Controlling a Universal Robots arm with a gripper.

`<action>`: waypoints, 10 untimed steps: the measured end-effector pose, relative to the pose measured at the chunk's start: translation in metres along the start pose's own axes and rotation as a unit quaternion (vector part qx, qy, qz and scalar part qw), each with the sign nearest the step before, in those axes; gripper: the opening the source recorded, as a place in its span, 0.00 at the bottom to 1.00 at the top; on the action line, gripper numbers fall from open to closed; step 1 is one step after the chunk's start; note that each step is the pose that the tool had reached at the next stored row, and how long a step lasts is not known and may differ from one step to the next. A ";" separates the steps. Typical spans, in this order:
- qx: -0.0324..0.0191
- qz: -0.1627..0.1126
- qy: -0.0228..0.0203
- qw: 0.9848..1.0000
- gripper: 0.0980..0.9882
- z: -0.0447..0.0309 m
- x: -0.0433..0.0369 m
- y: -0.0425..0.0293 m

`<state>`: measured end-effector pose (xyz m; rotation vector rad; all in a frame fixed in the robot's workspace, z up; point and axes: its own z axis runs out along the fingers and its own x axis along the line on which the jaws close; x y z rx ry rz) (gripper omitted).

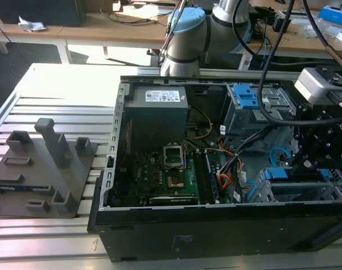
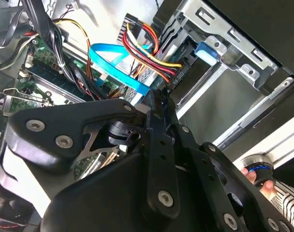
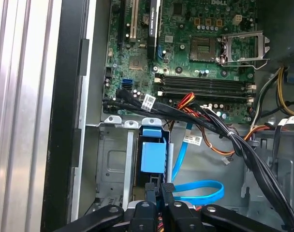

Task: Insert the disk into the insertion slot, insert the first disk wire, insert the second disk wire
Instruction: 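Insert the second disk wire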

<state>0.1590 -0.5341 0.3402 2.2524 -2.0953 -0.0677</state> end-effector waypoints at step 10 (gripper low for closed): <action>-0.001 0.004 -0.003 1.000 0.07 0.0020 0.0036 -0.0043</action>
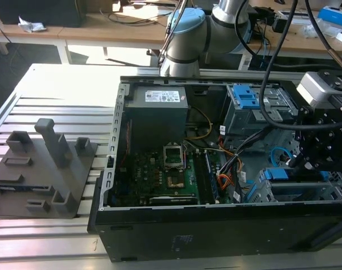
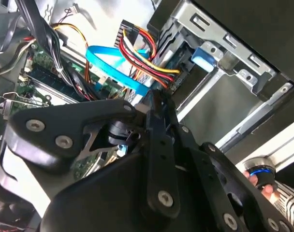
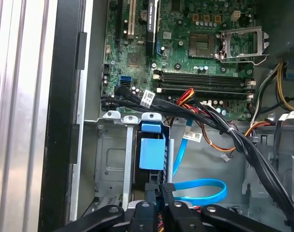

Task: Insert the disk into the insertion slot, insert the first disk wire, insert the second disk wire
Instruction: 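Insert the second disk wire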

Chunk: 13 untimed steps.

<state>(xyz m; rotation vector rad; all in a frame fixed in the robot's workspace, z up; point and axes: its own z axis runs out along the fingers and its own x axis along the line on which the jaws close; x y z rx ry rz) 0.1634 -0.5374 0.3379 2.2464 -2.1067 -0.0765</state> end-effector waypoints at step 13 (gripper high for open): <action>0.000 0.000 -0.001 1.000 0.23 -0.0087 0.0050 0.0014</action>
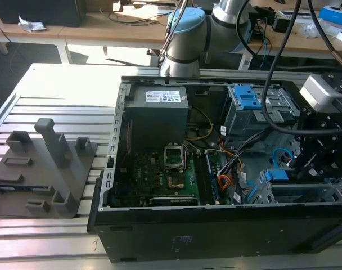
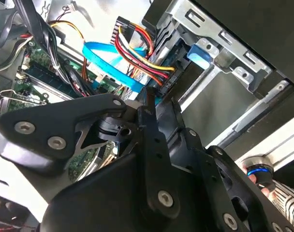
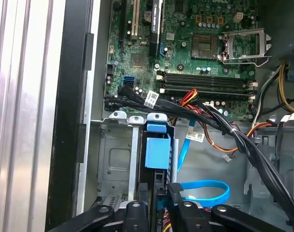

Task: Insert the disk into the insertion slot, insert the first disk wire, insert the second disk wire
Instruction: 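Insert the second disk wire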

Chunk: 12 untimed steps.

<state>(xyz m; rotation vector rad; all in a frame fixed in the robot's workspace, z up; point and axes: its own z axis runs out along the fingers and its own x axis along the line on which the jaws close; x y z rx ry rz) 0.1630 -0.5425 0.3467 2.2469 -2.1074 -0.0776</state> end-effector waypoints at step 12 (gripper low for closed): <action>0.000 0.000 0.002 1.000 0.01 -0.0532 -0.0077 0.0037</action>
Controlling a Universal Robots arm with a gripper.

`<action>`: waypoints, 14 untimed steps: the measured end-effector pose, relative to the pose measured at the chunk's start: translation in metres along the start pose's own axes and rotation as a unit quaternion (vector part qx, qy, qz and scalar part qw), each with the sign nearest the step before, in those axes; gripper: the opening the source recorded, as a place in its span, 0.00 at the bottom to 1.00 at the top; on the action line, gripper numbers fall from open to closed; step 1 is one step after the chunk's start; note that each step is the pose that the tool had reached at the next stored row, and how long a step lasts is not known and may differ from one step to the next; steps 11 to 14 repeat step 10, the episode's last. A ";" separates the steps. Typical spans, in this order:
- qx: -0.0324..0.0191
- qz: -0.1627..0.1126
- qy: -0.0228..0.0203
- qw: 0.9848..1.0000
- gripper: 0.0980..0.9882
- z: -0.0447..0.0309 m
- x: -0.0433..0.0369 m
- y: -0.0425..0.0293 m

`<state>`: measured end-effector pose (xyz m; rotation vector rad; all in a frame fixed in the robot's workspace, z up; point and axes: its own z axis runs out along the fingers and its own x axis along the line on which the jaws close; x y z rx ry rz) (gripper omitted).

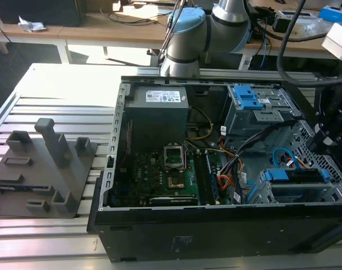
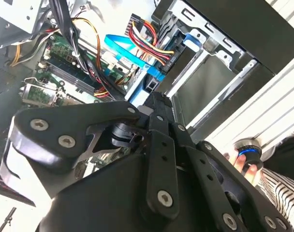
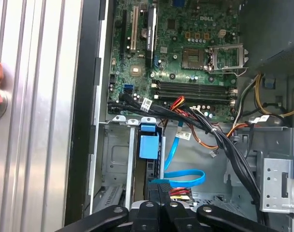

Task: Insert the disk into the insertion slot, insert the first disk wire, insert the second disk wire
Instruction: 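Insert the second disk wire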

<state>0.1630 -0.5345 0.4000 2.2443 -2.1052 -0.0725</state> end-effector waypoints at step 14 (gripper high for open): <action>0.000 0.000 0.000 1.000 0.01 -0.0065 0.0000 0.0005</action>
